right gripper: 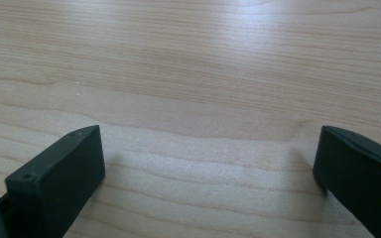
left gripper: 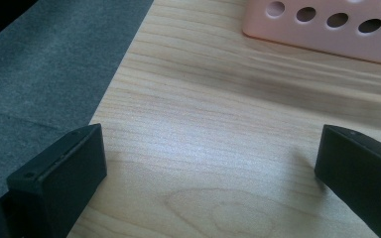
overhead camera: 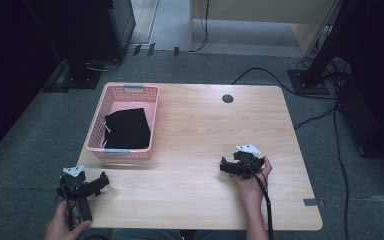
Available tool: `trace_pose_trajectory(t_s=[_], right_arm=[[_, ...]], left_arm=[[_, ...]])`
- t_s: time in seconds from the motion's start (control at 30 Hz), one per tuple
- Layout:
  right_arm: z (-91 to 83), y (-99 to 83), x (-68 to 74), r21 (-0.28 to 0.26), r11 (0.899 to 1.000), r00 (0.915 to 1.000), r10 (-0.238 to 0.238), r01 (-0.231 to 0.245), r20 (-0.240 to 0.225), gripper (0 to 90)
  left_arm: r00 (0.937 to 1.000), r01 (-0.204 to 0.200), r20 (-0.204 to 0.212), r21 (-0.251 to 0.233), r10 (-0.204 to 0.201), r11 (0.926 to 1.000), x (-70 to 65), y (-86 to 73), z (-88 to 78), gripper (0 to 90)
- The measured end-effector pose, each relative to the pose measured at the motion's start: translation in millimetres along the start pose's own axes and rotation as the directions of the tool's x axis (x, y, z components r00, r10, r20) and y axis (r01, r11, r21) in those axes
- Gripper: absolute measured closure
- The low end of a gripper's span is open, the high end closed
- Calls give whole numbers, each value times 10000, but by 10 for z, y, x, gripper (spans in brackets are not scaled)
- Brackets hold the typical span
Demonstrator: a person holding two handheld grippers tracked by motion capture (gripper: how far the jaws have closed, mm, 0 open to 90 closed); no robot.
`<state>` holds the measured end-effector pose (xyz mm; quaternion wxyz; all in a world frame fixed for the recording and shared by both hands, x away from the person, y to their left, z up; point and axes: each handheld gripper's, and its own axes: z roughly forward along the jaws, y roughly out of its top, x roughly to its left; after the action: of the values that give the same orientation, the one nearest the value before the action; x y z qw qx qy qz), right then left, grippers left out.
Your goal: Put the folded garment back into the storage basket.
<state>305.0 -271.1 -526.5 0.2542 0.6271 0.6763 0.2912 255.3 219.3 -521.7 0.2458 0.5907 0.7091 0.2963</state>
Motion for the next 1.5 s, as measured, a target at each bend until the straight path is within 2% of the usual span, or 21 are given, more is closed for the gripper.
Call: trace_pose_trajectory(t_s=[0.73,1.5], right_arm=[[-71,-65,-195,-12,9994,9989,339,-339,330,0],[-118,-109,-330,-32,9982,9965,603,-602,577,0]], left_arm=[[10000,-1,-1,2,1,10000,0,0,0,0],[10000,-5,1,5,5,10000,0,0,-1,0]])
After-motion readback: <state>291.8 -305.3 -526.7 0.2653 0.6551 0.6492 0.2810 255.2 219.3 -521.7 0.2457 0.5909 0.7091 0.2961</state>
